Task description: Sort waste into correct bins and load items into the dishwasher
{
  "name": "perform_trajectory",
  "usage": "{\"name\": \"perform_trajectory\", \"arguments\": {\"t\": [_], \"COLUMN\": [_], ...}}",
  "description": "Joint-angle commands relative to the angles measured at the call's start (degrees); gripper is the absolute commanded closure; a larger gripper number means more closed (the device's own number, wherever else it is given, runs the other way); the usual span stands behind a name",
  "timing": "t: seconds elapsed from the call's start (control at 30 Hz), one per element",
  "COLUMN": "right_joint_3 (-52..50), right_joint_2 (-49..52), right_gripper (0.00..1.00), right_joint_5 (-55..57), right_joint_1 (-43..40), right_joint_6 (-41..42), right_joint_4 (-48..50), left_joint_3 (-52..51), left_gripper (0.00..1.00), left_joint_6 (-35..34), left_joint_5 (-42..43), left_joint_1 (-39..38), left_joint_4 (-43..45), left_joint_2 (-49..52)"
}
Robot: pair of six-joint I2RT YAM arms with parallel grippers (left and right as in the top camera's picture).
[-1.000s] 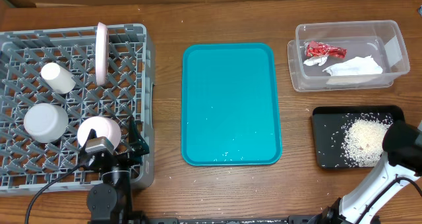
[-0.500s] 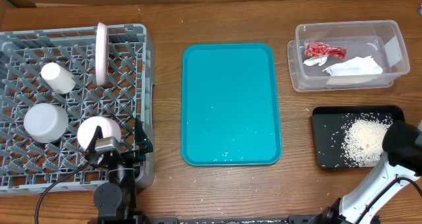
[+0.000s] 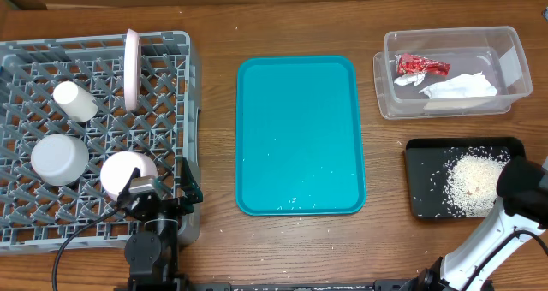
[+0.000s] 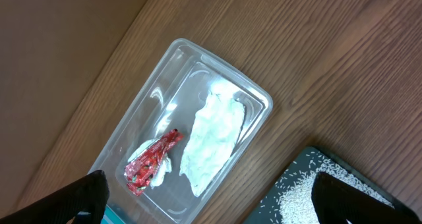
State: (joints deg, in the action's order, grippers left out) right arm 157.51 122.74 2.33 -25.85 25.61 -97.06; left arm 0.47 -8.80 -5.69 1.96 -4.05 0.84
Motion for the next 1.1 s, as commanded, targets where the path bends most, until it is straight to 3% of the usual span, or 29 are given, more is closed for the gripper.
{"name": "perform_trajectory", "arguments": {"t": [0.0,1.07], "right_joint_3": [1.09,1.09], "right_joint_2": [-1.11,-1.11], "right_gripper": [0.00,0.00], "right_joint_5": [0.17,0.17], "right_joint_1": [-0.04,-0.04], "right_joint_6": [-0.15,-0.15], "right_joint_4": [0.26,0.26], "left_joint_3": [-0.20,-0.17], "left_gripper": [0.00,0.00], "left_joint_6": [9.79,11.19], "left_joint_5": [1.29,1.25], "left_joint_1": [-0.09,-0.09], "left_joint_4": [-0.15,-0.02], "left_joint_2": [-0.66,-0.63]}}
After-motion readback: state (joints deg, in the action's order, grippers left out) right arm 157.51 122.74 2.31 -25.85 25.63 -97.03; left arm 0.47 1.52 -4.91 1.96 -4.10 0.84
